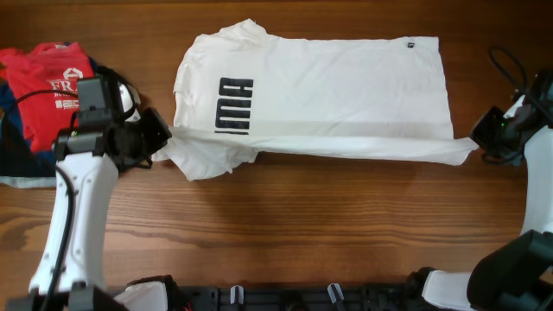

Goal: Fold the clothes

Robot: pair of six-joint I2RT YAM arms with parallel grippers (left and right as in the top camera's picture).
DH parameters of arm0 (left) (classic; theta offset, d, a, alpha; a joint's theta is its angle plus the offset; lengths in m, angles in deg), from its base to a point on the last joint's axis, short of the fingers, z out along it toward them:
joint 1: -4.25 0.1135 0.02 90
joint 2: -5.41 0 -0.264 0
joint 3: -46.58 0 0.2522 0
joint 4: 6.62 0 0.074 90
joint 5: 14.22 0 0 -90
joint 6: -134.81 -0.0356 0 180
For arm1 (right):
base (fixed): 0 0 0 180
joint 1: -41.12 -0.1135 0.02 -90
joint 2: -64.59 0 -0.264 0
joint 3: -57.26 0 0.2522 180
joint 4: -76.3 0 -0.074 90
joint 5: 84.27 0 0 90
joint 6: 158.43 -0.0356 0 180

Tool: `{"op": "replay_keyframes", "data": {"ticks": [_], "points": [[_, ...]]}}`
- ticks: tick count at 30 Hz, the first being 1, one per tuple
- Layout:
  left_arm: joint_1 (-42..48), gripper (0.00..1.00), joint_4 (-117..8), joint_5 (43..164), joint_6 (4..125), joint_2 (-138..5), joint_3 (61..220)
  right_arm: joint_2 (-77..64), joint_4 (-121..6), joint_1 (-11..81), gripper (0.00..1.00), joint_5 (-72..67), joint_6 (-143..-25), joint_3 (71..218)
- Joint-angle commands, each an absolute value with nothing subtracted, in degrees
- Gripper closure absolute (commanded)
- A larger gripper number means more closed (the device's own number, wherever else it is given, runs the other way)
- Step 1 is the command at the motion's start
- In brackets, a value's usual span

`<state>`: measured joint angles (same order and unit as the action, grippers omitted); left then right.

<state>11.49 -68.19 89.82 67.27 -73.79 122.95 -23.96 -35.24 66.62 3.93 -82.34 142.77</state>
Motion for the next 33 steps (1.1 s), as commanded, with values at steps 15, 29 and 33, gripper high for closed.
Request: {"op": "replay_keyframes", "data": {"ticks": [15, 29, 33], "points": [[11.5, 0.96, -53.0, 90.3, 68.2, -87.7, 122.8, -33.7, -47.5, 62.8, 0.96, 3.1, -80.6, 142.6], [9.1, 0.96, -46.0, 90.2, 68.2, -91.6, 122.8, -36.5, -53.4, 62.6, 0.96, 2.6, -80.4, 142.6], [9.1, 0.96, -45.9, 90.2, 68.2, -91.8, 122.8, -38.3, -53.7, 61.5, 0.96, 2.6, -80.4, 142.6]]}}
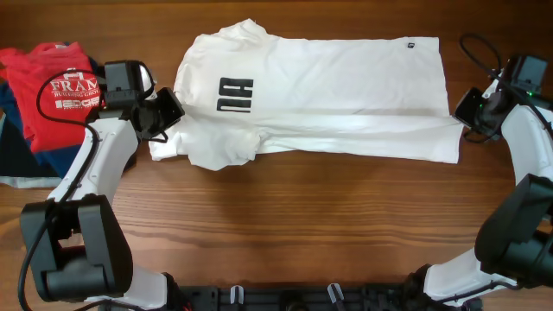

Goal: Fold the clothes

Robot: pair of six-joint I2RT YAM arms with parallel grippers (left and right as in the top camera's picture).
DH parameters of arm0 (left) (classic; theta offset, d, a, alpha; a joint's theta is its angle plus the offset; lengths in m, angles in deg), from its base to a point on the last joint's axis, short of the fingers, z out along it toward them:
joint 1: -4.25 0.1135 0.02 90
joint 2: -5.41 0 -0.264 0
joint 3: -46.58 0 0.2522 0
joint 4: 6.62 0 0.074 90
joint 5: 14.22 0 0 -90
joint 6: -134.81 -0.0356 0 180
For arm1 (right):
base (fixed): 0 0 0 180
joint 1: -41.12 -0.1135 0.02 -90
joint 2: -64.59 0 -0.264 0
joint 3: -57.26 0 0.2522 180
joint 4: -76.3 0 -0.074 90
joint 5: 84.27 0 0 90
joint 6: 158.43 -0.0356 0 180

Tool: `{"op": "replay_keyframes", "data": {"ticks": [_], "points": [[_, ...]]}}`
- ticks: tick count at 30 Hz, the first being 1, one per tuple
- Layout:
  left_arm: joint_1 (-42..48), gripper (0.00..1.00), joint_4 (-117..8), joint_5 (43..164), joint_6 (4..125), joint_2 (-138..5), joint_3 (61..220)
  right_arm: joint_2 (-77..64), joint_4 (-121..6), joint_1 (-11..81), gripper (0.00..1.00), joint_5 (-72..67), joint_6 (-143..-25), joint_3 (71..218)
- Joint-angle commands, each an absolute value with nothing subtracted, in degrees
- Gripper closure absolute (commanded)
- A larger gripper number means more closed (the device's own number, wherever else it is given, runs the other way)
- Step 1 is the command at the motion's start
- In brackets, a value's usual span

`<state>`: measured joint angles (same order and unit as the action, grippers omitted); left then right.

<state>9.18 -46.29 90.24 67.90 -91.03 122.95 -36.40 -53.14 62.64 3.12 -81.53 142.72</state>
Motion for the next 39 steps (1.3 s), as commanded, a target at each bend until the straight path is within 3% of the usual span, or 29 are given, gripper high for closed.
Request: {"op": "replay_keyframes", "data": {"ticks": [1, 6, 15, 18, 22, 26, 34, 39], "points": [[9.1, 0.96, -45.8, 90.2, 68.2, -91.8, 122.8, -38.6, -53.8, 61.2, 0.96, 2.6, -80.4, 142.6], [9.1, 0.92, -44.5, 90.2, 68.2, -91.8, 122.8, -39.5, -53.5, 60.4, 0.9, 2.7, -80.4, 142.6], [9.1, 0.96, -46.8, 89.6, 68.3, -91.8, 122.8, -39.5, -53.2, 60.4, 0.91, 6.3, -80.6, 142.6], [8.8, 0.91, -55.5, 92.5, 68.2, -91.8, 122.8, -39.5, -53.1, 60.4, 0.91, 6.3, -80.6, 142.6], [7.0, 0.76, -62.5, 92.4, 68.2, -91.9, 121.9, -39.5, -53.1, 60.4, 0.9, 6.3, -80.6, 142.6], [4.3, 0.65, -60.9, 92.5, 68.2, -91.9, 119.0, -39.5, -52.6, 60.4, 0.9, 6.3, -80.6, 142.6], [-6.8, 0.55, -53.5, 91.8, 64.3, -92.0, 118.5, -39.5, -52.6, 60.4, 0.9, 6.0, -80.6, 142.6], [-15.9, 0.5, -48.3, 84.6, 61.6, -92.1, 118.5, -39.5, -52.4, 60.4, 0.91, 6.1, -80.6, 142.6]]}}
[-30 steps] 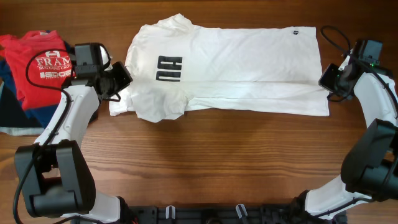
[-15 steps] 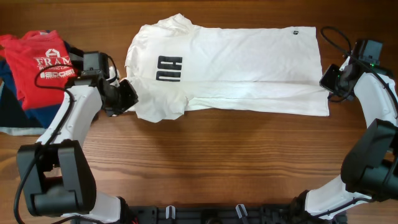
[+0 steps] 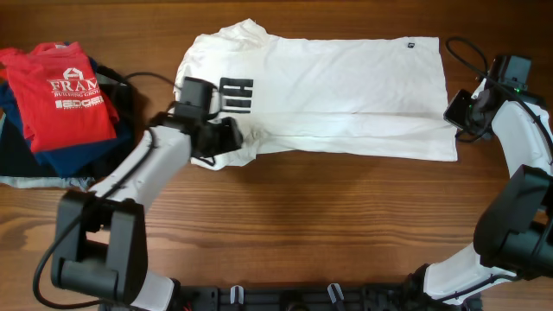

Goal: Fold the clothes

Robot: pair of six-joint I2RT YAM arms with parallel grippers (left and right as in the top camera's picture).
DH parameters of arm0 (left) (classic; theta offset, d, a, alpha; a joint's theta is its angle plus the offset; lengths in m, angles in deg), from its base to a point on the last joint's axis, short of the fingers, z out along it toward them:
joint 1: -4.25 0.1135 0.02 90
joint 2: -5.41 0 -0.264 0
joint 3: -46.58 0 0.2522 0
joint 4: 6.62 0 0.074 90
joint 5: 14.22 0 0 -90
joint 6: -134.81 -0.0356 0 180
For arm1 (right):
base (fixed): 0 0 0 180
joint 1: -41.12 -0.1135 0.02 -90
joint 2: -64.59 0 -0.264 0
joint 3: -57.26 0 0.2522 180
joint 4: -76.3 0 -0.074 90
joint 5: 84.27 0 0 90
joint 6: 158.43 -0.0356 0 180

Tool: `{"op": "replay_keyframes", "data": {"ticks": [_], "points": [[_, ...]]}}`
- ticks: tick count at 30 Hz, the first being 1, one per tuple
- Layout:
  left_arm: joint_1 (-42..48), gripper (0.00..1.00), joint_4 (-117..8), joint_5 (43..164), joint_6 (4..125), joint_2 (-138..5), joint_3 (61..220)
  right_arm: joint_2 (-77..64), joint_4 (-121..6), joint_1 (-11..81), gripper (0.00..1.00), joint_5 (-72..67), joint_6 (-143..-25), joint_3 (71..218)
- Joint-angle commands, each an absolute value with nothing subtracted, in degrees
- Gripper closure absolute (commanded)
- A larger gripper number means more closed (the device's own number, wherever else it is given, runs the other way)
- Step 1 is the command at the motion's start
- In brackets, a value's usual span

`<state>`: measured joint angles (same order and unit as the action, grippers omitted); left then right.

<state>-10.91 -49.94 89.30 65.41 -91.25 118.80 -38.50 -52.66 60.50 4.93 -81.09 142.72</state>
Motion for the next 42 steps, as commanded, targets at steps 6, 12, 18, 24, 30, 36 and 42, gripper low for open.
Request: {"op": "replay_keyframes", "data": {"ticks": [6, 12, 18, 24, 30, 36, 42], "points": [[-21.4, 0.55, -46.0, 79.1, 61.5, -94.6, 118.5, -39.5, -52.4, 60.4, 0.91, 6.1, -80.6, 142.6], [-21.5, 0.61, -44.7, 73.3, 61.5, -96.9, 118.5, -39.5, -52.2, 60.4, 0.91, 6.1, -80.6, 142.6], [-21.5, 0.83, -43.9, 73.1, 61.5, -97.0, 118.5, -39.5, -52.2, 60.4, 0.91, 6.1, -80.6, 142.6], [-21.5, 0.96, -43.7, 73.1, 61.5, -97.0, 118.5, -39.5, -52.2, 60.4, 0.91, 6.1, -80.6, 142.6], [-21.4, 0.96, -43.3, 73.1, 61.5, -96.0, 121.0, -39.5, -52.2, 60.4, 0.91, 6.1, -80.6, 142.6], [-19.4, 0.96, -43.0, 68.2, 61.5, -95.1, 128.6, -39.5, -52.2, 60.4, 0.91, 6.1, -80.5, 142.6], [-15.7, 0.96, -42.0, 68.2, 61.5, -95.1, 130.5, -39.5, -53.7, 60.4, 0.91, 6.1, -80.6, 142.6]]}}
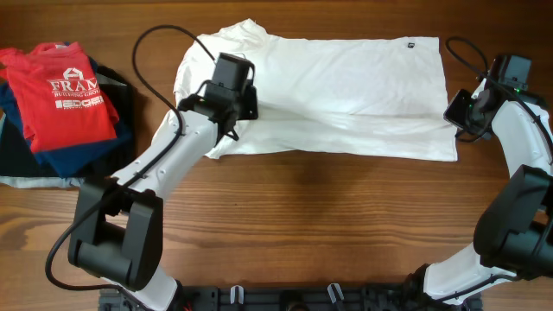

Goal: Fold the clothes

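A white T-shirt [346,78] lies flat across the far half of the table, collar to the left and hem to the right. Its near long edge [363,140] is folded up over the body. My left gripper [244,105] sits on the chest and hides the dark print. The near sleeve's fabric [220,142] is bunched just below it, and the jaws seem shut on that cloth. My right gripper [455,117] rests at the hem's right edge, touching the fold's end. Its fingers are hidden under the wrist.
A pile of clothes with a red printed shirt [69,95] on top lies at the far left, over dark blue and black garments. The left arm's black cable [155,39] loops over the table beside the collar. Bare wood [328,216] runs along the near side.
My left gripper has moved up and to the right, from the near sleeve at the shirt's lower left onto the chest. The sleeve's bulge is smaller and the print is covered. The right arm has not moved.
Both grippers held the shirt's near edge stretched between them. Then that edge lay folded up over the body, the grippers at its two ends. The left gripper then stood on the near sleeve, and now it is over the chest with the sleeve drawn inward.
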Robot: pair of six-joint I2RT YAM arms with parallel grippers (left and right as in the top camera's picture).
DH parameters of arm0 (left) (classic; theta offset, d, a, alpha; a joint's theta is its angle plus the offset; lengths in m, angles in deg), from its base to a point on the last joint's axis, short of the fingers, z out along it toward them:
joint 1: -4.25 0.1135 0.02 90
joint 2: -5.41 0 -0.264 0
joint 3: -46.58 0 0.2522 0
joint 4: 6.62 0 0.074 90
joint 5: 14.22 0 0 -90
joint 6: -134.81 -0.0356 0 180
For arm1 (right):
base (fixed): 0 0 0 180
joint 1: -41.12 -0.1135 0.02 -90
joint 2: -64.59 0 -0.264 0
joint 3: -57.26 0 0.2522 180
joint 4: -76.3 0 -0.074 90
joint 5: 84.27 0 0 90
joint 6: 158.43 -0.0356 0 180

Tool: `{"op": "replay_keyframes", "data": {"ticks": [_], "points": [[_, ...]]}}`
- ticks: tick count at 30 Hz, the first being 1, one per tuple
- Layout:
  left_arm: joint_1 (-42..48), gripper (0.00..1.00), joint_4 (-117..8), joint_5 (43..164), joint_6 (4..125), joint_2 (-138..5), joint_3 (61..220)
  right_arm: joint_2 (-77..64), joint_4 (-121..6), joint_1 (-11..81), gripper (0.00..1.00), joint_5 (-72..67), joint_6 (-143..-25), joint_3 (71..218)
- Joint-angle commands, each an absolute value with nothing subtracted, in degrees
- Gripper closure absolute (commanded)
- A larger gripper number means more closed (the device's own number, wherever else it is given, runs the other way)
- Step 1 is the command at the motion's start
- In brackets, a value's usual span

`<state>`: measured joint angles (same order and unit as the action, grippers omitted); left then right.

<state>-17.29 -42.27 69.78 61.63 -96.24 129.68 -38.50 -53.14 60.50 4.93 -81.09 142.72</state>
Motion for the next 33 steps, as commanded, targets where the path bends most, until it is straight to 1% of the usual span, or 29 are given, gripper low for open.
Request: {"op": "replay_keyframes", "data": {"ticks": [1, 11, 21, 23, 26, 33], "points": [[-15.6, 0.96, -41.9, 68.2, 61.5, -95.1, 130.5, -39.5, -53.9, 60.4, 0.91, 6.1, -80.6, 142.6], [-15.5, 0.96, -37.5, 68.2, 61.5, -97.5, 130.5, -39.5, -55.6, 60.4, 0.91, 6.0, -80.6, 142.6], [-15.1, 0.96, -36.9, 68.1, 61.5, -100.4, 130.5, -39.5, -58.4, 60.4, 0.91, 4.1, -80.6, 142.6], [-15.1, 0.96, -36.8, 67.1, 61.6, -100.7, 130.5, -39.9, -58.9, 60.0, 0.91, 4.1, -80.6, 142.6], [-15.1, 0.96, -36.5, 67.1, 61.5, -101.4, 130.5, -40.9, -59.6, 59.1, 0.95, 4.1, -80.4, 142.6], [-15.1, 0.96, -35.3, 67.1, 61.6, -103.2, 130.5, -43.2, -61.5, 57.0, 0.94, 4.2, -80.4, 142.6]]}}
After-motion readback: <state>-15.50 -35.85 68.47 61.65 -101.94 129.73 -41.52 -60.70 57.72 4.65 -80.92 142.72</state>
